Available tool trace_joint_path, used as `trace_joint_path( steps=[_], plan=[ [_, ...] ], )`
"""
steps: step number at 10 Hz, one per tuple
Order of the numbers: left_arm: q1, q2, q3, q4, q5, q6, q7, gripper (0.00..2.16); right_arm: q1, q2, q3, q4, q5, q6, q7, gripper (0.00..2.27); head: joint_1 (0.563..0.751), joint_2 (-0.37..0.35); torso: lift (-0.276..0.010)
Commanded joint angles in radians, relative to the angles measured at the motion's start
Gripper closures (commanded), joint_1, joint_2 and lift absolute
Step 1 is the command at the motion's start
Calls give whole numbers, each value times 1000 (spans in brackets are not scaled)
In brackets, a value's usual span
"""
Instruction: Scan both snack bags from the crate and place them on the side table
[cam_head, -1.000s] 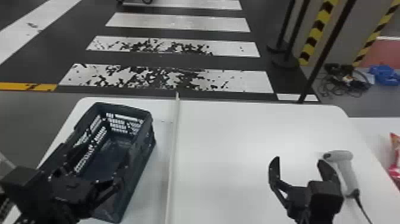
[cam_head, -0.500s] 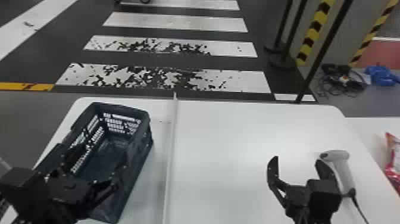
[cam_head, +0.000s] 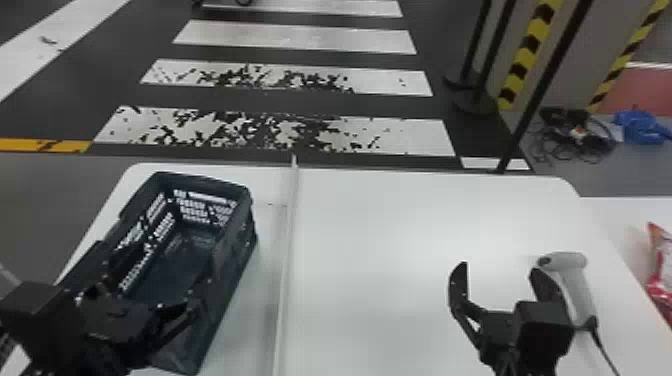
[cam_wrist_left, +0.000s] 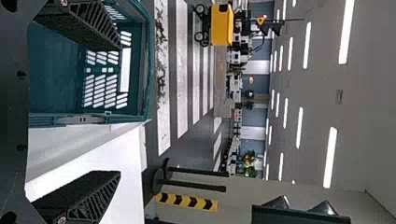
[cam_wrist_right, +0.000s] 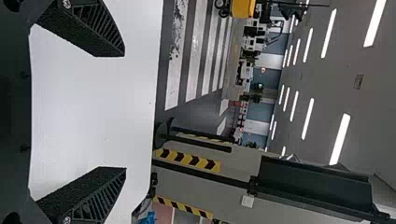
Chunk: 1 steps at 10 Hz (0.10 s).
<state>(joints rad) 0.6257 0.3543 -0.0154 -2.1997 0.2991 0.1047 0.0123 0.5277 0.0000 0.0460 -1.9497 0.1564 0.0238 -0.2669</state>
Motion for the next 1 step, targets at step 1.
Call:
trace_joint_path(
  steps=[1],
  plan=[
    [0, 0, 0, 0, 0, -1, 0, 46, 0, 1, 0, 0, 0, 0, 0, 53, 695, -46, -98]
  ],
)
